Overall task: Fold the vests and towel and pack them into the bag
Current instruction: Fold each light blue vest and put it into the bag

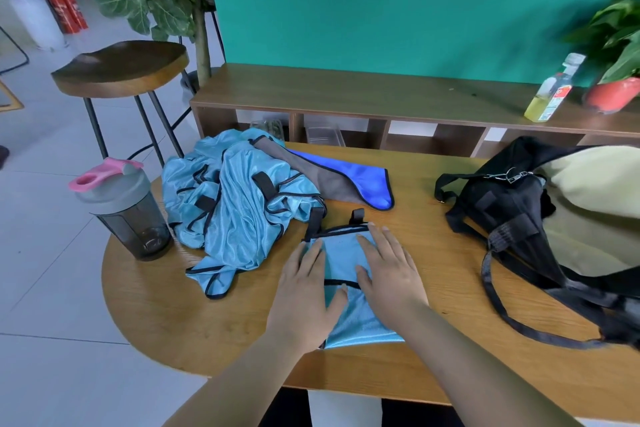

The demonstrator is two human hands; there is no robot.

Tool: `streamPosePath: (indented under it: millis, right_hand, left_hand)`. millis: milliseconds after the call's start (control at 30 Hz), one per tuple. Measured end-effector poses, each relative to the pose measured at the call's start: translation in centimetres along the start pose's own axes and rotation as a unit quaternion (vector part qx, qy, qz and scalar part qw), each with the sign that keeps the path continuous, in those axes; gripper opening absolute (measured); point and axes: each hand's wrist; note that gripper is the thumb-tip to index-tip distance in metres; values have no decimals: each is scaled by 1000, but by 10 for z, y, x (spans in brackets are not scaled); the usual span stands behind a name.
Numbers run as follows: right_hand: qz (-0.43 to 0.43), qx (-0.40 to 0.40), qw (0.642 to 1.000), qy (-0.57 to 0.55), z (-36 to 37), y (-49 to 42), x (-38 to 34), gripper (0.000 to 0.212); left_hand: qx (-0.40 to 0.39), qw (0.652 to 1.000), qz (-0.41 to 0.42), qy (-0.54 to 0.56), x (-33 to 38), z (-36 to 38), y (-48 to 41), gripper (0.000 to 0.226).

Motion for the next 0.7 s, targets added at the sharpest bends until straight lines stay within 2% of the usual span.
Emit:
streamPosePath:
  millis: [133,200,333,467,567,633,700]
  right_hand:
    - [-32,-28,999,-15,-3,8,-1,63]
    - [-61,-65,996,12,1,15,-2,67]
    - [-36,-94,995,27,4,31,6,82]
    - [-13,-102,993,57,-5,48,21,80]
    - [-12,-104,992,73,-13,57,23,84]
    - [-24,-82,996,38,-16,53,23,68]
    - [-37,-63,997,-17,-18,42,29,56]
  left_hand:
    - [42,995,-25,85,-5,-2,-2,73]
    - [33,994,-15,105,-6,-4,-2,67]
    - [-28,996,39,72,-5,-4,3,69]
    - [-71,991,114,15,-1,-2,5,68]
    - [-8,993,115,18,21,-1,1,56]
    - [35,993,110,37,46,2,-1,51]
    - [13,994,105,21,69,10,-1,54]
Point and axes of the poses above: each hand's wrist, its own y-axis away from the middle knuckle, its own z-axis out of the palm, x = y × z, and after that the axes turned 8 degrees about y, right-handed
